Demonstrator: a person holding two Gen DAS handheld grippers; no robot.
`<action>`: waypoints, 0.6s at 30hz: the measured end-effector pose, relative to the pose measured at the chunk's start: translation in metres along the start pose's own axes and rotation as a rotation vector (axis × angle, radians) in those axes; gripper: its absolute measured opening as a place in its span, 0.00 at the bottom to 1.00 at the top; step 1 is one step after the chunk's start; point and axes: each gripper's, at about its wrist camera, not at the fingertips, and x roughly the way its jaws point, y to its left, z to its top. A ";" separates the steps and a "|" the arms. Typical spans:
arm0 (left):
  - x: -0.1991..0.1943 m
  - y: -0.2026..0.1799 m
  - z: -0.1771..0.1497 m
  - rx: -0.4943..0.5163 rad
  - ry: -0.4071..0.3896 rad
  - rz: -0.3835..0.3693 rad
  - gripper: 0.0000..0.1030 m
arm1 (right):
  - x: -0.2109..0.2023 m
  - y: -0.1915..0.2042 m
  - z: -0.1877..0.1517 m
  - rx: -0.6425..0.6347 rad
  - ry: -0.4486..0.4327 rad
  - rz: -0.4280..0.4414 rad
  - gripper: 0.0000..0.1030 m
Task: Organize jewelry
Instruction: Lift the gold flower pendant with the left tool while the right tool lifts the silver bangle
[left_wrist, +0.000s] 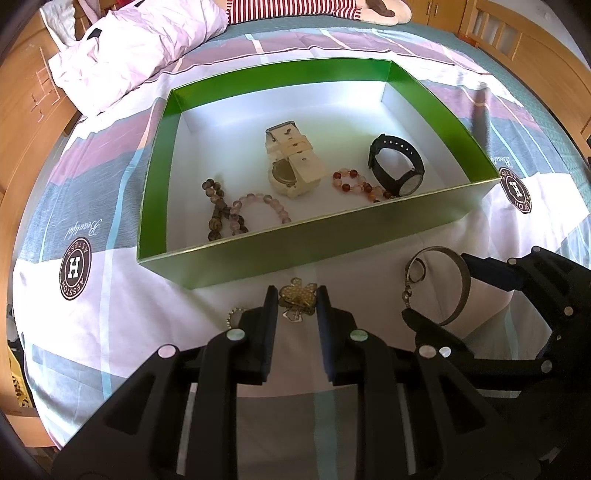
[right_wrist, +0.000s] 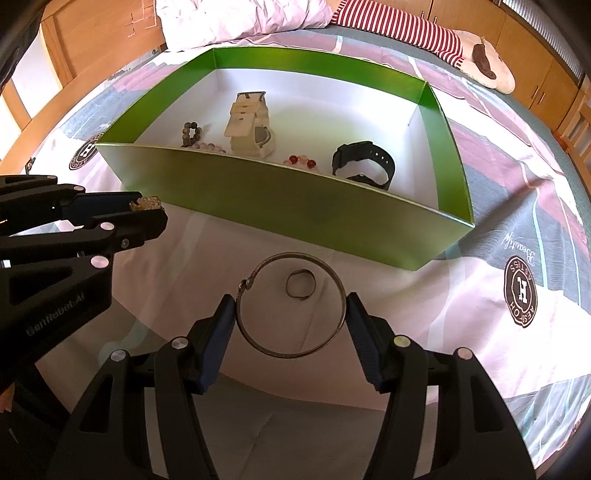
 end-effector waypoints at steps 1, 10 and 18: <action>0.000 0.000 0.000 0.001 0.000 0.000 0.21 | 0.000 0.000 0.000 0.000 0.000 0.000 0.59; 0.001 -0.002 -0.001 0.008 0.002 0.002 0.21 | 0.003 0.002 -0.001 -0.004 0.003 0.002 0.59; 0.001 -0.002 -0.001 0.011 0.001 0.002 0.21 | 0.003 0.002 -0.001 -0.004 0.004 0.002 0.59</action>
